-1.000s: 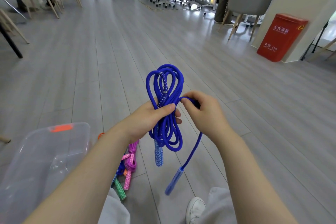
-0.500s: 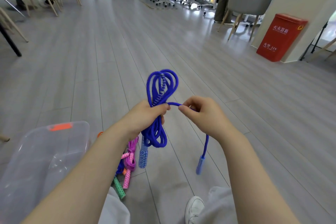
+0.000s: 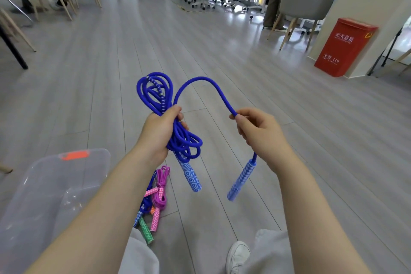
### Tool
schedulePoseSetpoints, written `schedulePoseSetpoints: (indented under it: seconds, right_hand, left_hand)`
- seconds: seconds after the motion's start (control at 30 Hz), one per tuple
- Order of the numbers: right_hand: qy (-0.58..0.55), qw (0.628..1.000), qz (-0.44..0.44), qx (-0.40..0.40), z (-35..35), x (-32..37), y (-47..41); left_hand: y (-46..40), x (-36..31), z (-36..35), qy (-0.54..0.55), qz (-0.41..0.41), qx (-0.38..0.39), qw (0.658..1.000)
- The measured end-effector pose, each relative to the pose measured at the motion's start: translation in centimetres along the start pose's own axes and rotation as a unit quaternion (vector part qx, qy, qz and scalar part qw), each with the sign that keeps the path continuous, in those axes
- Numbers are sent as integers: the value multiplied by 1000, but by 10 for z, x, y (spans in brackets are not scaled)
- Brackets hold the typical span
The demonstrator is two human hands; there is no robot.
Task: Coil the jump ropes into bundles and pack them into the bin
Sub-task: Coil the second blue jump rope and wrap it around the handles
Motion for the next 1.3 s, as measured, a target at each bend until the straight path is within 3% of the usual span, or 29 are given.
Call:
schedulePoseSetpoints:
  seconds: [0.43,0.53,0.67,0.87,1.0,1.17,1.3]
  right_hand:
    - [28,996,62,61,-41,11,2]
    - [67,993,66,76,-49,12,5]
    - [36,993,46,100,-53,12,9]
    - [15,981,-62,182,-35,-6,14]
    - [-25,972,-80,218,-27,-11,19]
    - [0,980,-53,190,-22,-12,13]
    - [-46,998,-34,15,10,-15,-3]
  left_hand:
    - [25,18,-50,-142,-11,164,976]
    - [27,22,-51,-178,-14,147,973]
    - [24,18,-40,-199,-25,78,977]
    - [14,3,-18,-140,-27,21,990]
    - [17,2,-22,-106,-7,52,993]
    - [23,3,-38,-54,15,133,989]
    - [25,3,-43,-67,5,189,980]
Point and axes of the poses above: each hand's wrist, its own y-axis away from the middle knuckle, its own z-axis out of the back of the hand, x = y × z, the point moved 9 cm from there along -y, towards the middle knuckle, and after that the axes turned 4 degrees about z, right-handed, at the moved point
